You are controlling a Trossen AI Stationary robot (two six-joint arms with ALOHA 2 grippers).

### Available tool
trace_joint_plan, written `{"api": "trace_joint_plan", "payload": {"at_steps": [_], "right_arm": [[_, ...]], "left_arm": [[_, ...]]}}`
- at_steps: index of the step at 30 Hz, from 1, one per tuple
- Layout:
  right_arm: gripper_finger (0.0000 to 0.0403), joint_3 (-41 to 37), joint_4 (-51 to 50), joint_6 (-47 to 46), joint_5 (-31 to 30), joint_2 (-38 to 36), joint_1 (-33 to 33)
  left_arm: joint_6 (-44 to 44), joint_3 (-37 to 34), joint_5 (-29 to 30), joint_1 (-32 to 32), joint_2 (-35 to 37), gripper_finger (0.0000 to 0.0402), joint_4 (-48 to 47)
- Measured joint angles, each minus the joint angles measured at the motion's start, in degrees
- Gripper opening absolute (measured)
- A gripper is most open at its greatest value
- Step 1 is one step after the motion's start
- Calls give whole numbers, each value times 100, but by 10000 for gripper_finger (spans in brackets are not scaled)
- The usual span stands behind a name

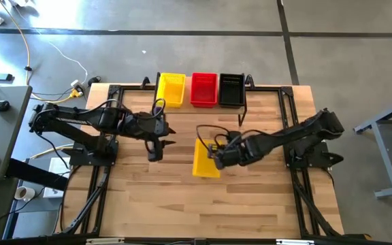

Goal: Stack baskets on shelf by color
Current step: Stack the yellow bin on the stacked yellow bins on the shelf

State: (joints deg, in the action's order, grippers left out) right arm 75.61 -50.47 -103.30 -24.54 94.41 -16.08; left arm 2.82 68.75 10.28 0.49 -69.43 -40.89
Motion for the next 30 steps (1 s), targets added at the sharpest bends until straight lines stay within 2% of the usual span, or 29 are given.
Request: {"api": "trace_joint_plan", "payload": {"at_steps": [8,14,20,30], "right_arm": [[0,1026,41,631,-165,847,423],[0,1643,14,877,-440,1266,563],[0,1884,99,1091,-612,1329,700],[0,1900,866,1544,-695,1327,870]], "left_arm": [[-778,1,525,-385,-20,162,-71],[-985,2,559,-526,-20,162,-327],[-1411,1,556,-698,-20,162,-634],[-1789,-4,581,-1021,-98,162,-865]]}}
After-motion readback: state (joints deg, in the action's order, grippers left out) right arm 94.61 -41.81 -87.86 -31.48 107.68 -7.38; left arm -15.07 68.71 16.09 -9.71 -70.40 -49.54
